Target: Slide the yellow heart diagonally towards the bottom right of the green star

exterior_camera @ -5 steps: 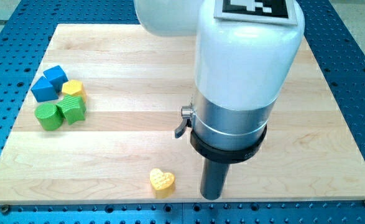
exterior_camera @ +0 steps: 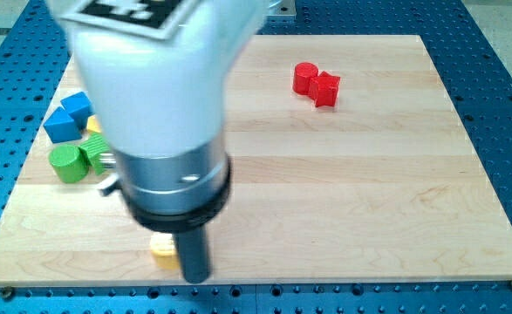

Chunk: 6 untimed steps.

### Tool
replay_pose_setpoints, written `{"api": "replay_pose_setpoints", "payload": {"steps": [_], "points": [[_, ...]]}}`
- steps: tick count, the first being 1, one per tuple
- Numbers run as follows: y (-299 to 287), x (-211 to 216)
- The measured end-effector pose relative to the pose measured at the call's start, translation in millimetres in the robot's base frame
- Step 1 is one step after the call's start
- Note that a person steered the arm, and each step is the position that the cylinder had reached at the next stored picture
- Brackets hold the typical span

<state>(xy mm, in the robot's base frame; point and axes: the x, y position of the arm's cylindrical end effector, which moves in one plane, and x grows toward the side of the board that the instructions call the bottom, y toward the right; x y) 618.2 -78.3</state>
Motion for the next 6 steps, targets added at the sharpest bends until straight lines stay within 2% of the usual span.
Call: {"api": "replay_pose_setpoints", "payload": {"steps": [1, 3, 4, 5, 6], "points": [[-46, 0], [-53, -3], [-34, -48], [-43, -102], [-43, -103]]}}
